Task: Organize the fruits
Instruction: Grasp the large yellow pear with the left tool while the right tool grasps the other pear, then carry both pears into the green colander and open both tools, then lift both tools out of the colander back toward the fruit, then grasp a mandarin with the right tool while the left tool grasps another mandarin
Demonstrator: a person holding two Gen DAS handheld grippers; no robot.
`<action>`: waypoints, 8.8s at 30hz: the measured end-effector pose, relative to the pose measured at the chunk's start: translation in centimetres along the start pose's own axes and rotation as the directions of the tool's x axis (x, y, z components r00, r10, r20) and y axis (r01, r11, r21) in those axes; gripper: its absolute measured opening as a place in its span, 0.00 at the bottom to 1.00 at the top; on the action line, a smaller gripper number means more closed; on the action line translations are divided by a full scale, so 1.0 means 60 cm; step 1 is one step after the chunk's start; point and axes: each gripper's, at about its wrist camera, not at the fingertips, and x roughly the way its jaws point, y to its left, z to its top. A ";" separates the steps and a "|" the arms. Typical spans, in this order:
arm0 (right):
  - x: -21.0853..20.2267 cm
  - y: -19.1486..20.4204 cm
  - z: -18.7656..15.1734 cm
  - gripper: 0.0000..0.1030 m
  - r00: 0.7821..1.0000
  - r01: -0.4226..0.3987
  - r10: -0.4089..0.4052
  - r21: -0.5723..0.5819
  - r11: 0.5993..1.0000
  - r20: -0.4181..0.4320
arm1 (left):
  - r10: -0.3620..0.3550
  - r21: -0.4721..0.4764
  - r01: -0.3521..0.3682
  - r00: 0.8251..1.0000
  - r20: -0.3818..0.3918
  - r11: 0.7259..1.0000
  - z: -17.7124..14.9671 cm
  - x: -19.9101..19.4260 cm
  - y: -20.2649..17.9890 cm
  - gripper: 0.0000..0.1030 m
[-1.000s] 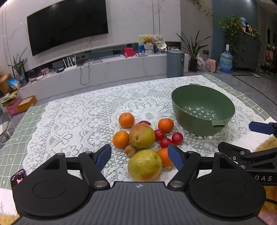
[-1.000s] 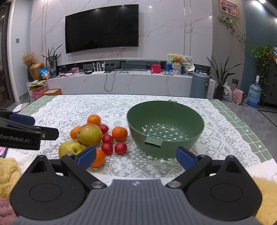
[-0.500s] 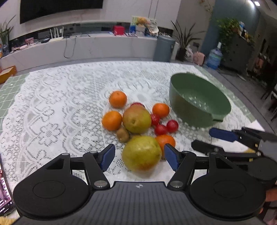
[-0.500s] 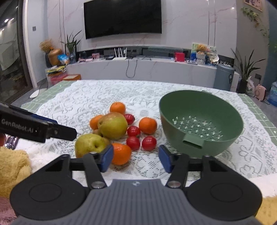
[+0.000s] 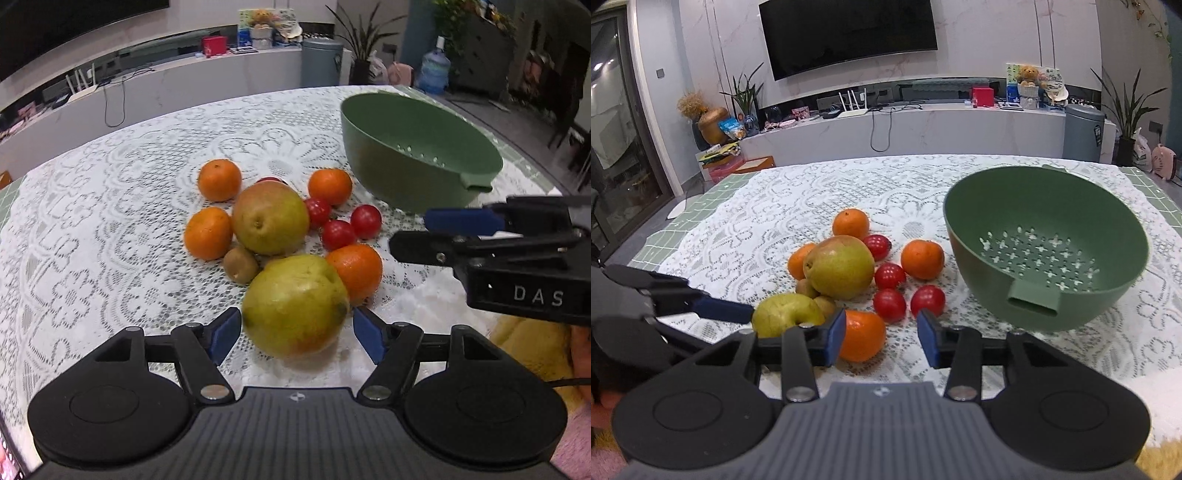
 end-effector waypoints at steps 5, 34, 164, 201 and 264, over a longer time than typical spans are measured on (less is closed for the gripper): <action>0.008 0.000 0.001 0.40 1.000 -0.006 0.006 0.002 1.000 -0.005 | 0.037 0.029 -0.037 0.999 -0.002 0.999 0.002 0.019 -0.009 0.81; 0.055 0.033 0.022 0.54 0.998 -0.058 0.060 -0.091 0.994 0.022 | 0.126 -0.324 -0.077 0.983 0.133 0.943 0.011 -0.025 0.090 0.77; 0.108 -0.213 0.167 0.68 0.847 -0.168 -0.111 -0.461 0.871 -0.520 | -0.032 0.352 0.148 0.949 -0.315 0.924 0.282 0.239 -0.161 0.77; -0.038 -0.166 0.146 0.79 0.970 0.133 -0.175 -0.234 0.963 -0.169 | -0.012 0.171 0.016 1.000 -0.021 0.985 0.242 0.033 -0.119 0.81; 0.115 0.054 0.010 0.49 0.985 -0.029 0.007 -0.130 0.991 -0.172 | -0.020 -0.272 0.031 0.999 0.041 0.962 0.067 0.103 0.162 0.64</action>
